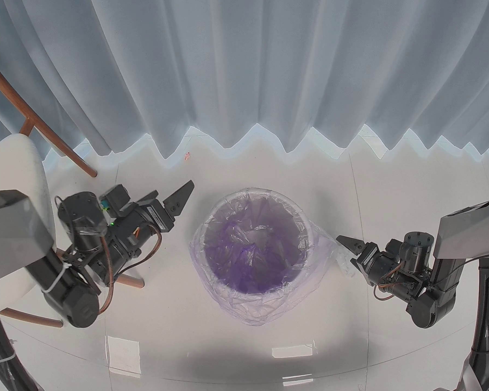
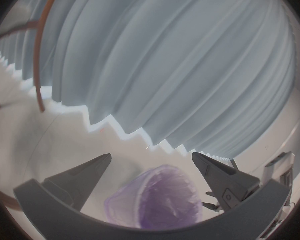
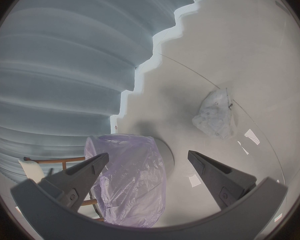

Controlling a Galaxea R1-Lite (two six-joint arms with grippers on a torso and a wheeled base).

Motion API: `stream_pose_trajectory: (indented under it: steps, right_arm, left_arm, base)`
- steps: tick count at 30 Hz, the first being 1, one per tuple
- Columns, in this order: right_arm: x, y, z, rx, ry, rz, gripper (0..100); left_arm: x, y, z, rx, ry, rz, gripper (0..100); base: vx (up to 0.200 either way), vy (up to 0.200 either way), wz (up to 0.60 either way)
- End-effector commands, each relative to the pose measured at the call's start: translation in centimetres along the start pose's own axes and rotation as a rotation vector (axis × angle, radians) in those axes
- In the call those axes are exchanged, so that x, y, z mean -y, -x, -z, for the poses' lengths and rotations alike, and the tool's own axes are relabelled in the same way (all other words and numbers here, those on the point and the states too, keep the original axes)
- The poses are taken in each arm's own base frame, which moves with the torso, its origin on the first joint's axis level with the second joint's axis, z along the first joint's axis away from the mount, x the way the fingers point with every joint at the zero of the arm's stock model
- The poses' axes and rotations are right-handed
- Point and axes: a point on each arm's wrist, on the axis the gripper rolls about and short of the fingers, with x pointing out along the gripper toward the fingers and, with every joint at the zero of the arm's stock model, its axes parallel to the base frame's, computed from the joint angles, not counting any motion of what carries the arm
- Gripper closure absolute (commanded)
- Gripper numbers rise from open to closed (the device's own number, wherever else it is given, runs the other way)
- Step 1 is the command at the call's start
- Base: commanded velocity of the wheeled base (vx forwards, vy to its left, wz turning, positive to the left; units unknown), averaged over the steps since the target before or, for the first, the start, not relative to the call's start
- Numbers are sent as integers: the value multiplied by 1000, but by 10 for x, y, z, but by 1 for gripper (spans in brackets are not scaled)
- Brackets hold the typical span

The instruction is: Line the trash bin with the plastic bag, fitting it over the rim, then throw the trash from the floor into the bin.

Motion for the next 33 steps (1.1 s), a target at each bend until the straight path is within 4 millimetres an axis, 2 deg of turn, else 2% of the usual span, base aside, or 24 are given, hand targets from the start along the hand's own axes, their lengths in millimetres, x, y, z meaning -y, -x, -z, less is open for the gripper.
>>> stream_pose_trajectory:
  steps: [1, 3, 6, 11, 13, 17, 18, 19, 20, 22, 26, 33]
  right_arm:
    - [-2, -1, 1, 2, 17, -19, 0]
    - [-4, -1, 0, 7, 18, -23, 0]
    - [-8, 1, -1, 11, 21, -34, 0]
    - [-14, -1, 0, 11, 30, -54, 0]
    - [-20, -1, -4, 30, 34, -74, 0]
    - [-41, 14, -15, 67, 34, -133, 0]
    - [-52, 23, -18, 72, 28, -164, 0]
    - [-52, 23, -18, 72, 28, -164, 0]
    - [-69, 35, -17, 72, 21, -213, 0]
    - [-85, 50, -18, 66, 28, -269, 0]
    - [-121, 97, -5, -18, 78, -427, 0]
    - [-155, 140, 13, -135, 140, -512, 0]
  left_arm:
    - [76, 78, -65, 184, -143, 244, 0]
    - [91, 89, -75, 218, -130, 309, 0]
    - [109, 96, -77, 212, -104, 382, 0]
    - [124, 101, -73, 165, 57, 467, 0]
    - [127, 102, -76, 158, 146, 489, 0]
    - [130, 105, -92, 191, 234, 517, 0]
    - [131, 106, -95, 189, 245, 530, 0]
    - [131, 106, -95, 189, 245, 530, 0]
    - [130, 106, -92, 152, 235, 537, 0]
    - [129, 107, -89, 116, 233, 542, 0]
    - [127, 116, -82, 37, 209, 530, 0]
    - [123, 130, -81, -66, 82, 484, 0]
  base:
    - [0, 0, 0]
    - [0, 0, 0]
    - [0, 0, 0]
    - [0, 0, 0]
    - [0, 0, 0]
    - [0, 0, 0]
    - [0, 0, 0]
    - [0, 0, 0]
    - [0, 0, 0]
    - [0, 0, 0]
    - [0, 0, 0]
    - [0, 0, 0]
